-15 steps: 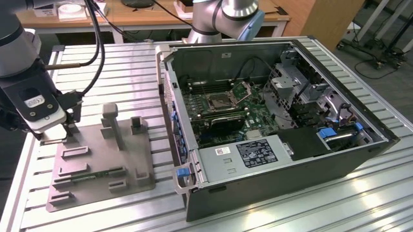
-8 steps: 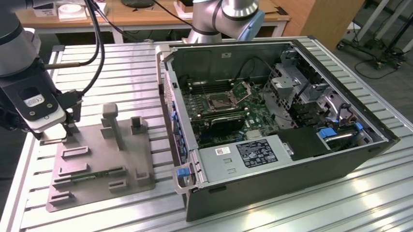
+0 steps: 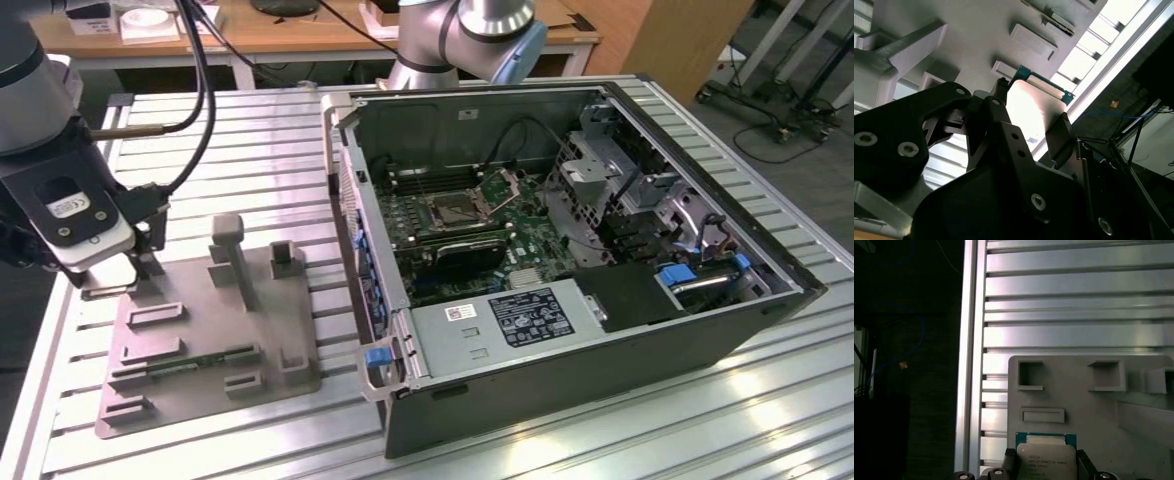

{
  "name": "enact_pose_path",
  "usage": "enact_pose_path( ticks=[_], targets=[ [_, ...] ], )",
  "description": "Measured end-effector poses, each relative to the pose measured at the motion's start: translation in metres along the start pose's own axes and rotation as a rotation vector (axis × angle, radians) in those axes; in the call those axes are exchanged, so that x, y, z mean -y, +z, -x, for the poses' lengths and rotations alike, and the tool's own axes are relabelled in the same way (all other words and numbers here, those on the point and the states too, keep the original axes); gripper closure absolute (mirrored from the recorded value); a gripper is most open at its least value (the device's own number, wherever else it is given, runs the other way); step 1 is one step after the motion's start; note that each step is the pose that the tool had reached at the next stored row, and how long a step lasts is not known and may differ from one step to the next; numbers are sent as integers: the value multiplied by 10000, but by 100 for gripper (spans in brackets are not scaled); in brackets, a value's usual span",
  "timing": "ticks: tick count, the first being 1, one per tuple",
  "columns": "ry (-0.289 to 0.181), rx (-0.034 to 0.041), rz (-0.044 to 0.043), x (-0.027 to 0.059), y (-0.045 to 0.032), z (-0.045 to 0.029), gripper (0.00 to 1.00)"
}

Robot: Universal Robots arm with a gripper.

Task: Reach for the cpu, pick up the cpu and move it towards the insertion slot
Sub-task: 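Pick up the cpu and move it towards the insertion slot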

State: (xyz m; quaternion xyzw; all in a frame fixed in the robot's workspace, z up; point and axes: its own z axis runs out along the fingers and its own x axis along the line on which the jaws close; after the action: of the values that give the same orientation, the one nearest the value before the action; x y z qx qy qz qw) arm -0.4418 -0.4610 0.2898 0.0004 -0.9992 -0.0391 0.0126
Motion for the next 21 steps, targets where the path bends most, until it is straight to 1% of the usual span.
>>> enact_pose_path(
  ticks=[6, 8, 21],
  targets=[
    [0, 0, 0, -6, -80, -2, 45],
    [0, 1, 0, -10, -130, -3, 45],
    [0, 0, 1, -21, -270, -7, 45]
  ],
)
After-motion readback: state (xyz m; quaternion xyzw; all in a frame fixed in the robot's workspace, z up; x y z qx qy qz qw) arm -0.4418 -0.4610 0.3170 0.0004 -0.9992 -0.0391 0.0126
